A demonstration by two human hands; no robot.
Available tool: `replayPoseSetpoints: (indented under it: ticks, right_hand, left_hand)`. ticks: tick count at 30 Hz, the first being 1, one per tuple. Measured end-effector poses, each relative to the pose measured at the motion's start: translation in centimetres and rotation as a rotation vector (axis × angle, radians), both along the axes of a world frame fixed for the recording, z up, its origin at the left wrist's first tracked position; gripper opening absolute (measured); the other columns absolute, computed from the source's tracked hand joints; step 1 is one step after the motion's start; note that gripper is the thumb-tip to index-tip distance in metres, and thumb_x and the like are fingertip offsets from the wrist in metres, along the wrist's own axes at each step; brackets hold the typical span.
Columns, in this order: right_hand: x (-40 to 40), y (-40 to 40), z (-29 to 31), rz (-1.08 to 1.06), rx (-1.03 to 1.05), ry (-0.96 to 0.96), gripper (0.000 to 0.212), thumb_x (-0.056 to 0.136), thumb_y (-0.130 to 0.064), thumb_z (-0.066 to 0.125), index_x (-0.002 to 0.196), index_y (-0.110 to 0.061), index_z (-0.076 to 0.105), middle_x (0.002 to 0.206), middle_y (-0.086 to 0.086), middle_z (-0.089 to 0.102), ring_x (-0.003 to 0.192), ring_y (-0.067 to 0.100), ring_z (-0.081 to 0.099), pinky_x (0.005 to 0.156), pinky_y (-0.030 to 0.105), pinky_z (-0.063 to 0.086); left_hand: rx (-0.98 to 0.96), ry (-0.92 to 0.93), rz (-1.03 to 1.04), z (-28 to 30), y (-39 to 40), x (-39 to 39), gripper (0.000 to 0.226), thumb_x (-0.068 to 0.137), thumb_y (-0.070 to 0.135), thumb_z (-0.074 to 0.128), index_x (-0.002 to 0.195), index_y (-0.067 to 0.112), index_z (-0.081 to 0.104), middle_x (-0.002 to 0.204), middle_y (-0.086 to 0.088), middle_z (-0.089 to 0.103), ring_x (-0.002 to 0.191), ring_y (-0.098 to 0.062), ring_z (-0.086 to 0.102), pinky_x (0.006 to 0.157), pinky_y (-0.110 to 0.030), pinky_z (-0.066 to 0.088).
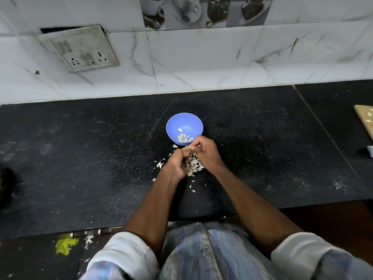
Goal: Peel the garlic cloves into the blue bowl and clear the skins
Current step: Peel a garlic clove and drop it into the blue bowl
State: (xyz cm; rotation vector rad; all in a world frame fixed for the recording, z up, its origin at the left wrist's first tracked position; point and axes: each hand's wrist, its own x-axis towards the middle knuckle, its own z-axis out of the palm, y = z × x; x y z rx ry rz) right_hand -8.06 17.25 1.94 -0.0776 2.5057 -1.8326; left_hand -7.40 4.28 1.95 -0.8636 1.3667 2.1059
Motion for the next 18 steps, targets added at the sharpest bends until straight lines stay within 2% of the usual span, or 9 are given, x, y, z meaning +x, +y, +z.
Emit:
replayPoseSetpoints:
  ticks: [2, 4, 7, 8, 10, 12, 15, 16, 18]
  right_hand:
    - [0.2, -0.1, 0.2, 0.007, -0.046, -0.04, 0.018, 0.091, 0.009, 0.061, 0.085, -0.007, 0.066, 0.079, -0.005, 0.073, 0.08, 0.007, 0.072, 0.075, 0.026, 0.057]
    - [0.1, 0.0, 0.3, -0.004, -0.171, -0.202, 0.018, 0.094, 0.009, 0.058, 0.089, -0.007, 0.066, 0.078, 0.003, 0.07, 0.072, 0.01, 0.066, 0.072, 0.027, 0.054]
    - [-0.2, 0.0, 0.6, -0.009, -0.371, -0.451, 0.019, 0.102, 0.001, 0.052, 0.093, -0.004, 0.068, 0.075, 0.007, 0.062, 0.068, 0.013, 0.054, 0.068, 0.026, 0.046]
    - [-0.4, 0.1, 0.6, -0.011, -0.41, -0.498, 0.02, 0.104, 0.0, 0.051, 0.094, -0.002, 0.068, 0.076, 0.008, 0.063, 0.068, 0.013, 0.054, 0.068, 0.025, 0.046]
    - [-0.5, 0.2, 0.9, -0.025, -0.458, -0.556, 0.02, 0.104, 0.003, 0.049, 0.096, 0.0, 0.068, 0.078, 0.009, 0.065, 0.069, 0.013, 0.055, 0.067, 0.024, 0.049]
    - [-0.5, 0.2, 1.0, -0.036, -0.487, -0.587, 0.019, 0.102, 0.005, 0.05, 0.096, 0.0, 0.068, 0.078, 0.009, 0.067, 0.07, 0.014, 0.058, 0.07, 0.024, 0.053]
    - [-0.3, 0.2, 0.6, -0.028, -0.419, -0.5, 0.012, 0.098, 0.003, 0.061, 0.094, -0.002, 0.07, 0.079, 0.01, 0.071, 0.071, 0.016, 0.061, 0.077, 0.031, 0.051]
    - [-0.2, 0.1, 0.5, -0.04, -0.39, -0.461, 0.008, 0.095, 0.004, 0.065, 0.095, 0.0, 0.072, 0.082, 0.012, 0.073, 0.071, 0.015, 0.062, 0.077, 0.032, 0.051]
    - [0.0, 0.0, 0.4, -0.082, -0.356, -0.387, 0.009, 0.091, 0.007, 0.068, 0.099, 0.006, 0.072, 0.086, 0.017, 0.074, 0.068, 0.013, 0.064, 0.074, 0.028, 0.055]
  left_hand:
    - [0.047, -0.022, -0.007, 0.0, -0.2, 0.1, 0.032, 0.099, 0.001, 0.042, 0.089, 0.024, 0.062, 0.067, 0.012, 0.054, 0.057, -0.002, 0.044, 0.05, -0.019, 0.024]
    - [-0.018, 0.08, -0.035, -0.1, 0.1, 0.3, 0.032, 0.098, 0.001, 0.045, 0.091, 0.023, 0.067, 0.068, 0.009, 0.061, 0.062, -0.005, 0.047, 0.052, -0.02, 0.029]
    - [-0.385, 0.451, 0.007, -1.0, 0.2, 0.7, 0.019, 0.093, -0.001, 0.06, 0.085, 0.013, 0.07, 0.079, -0.007, 0.071, 0.073, -0.015, 0.063, 0.063, -0.028, 0.052]
    - [-0.532, 0.597, -0.004, -1.5, -0.1, 0.7, 0.016, 0.092, 0.001, 0.064, 0.082, 0.013, 0.068, 0.081, -0.008, 0.071, 0.075, -0.016, 0.064, 0.069, -0.031, 0.055]
    - [-0.786, 0.827, -0.08, -2.0, -0.5, 0.7, 0.02, 0.089, 0.002, 0.069, 0.078, 0.016, 0.062, 0.082, -0.002, 0.068, 0.078, -0.013, 0.061, 0.072, -0.028, 0.05]
    - [-0.974, 0.925, -0.137, -1.9, -0.9, 1.0, 0.027, 0.085, -0.001, 0.071, 0.079, 0.022, 0.059, 0.085, 0.006, 0.062, 0.081, -0.013, 0.058, 0.068, -0.027, 0.046]
    - [-1.035, 0.836, -0.139, -1.5, -0.8, 1.3, 0.023, 0.085, 0.005, 0.074, 0.079, 0.024, 0.063, 0.09, 0.005, 0.063, 0.084, -0.014, 0.06, 0.07, -0.031, 0.048]
    - [-0.952, 0.747, -0.09, -1.2, -0.5, 1.3, 0.02, 0.086, 0.005, 0.074, 0.077, 0.022, 0.067, 0.09, 0.003, 0.067, 0.083, -0.013, 0.062, 0.074, -0.032, 0.051]
    - [-0.655, 0.501, 0.036, -0.6, 0.2, 1.1, 0.019, 0.087, 0.003, 0.071, 0.075, 0.018, 0.073, 0.081, 0.0, 0.074, 0.078, -0.012, 0.065, 0.074, -0.031, 0.054]
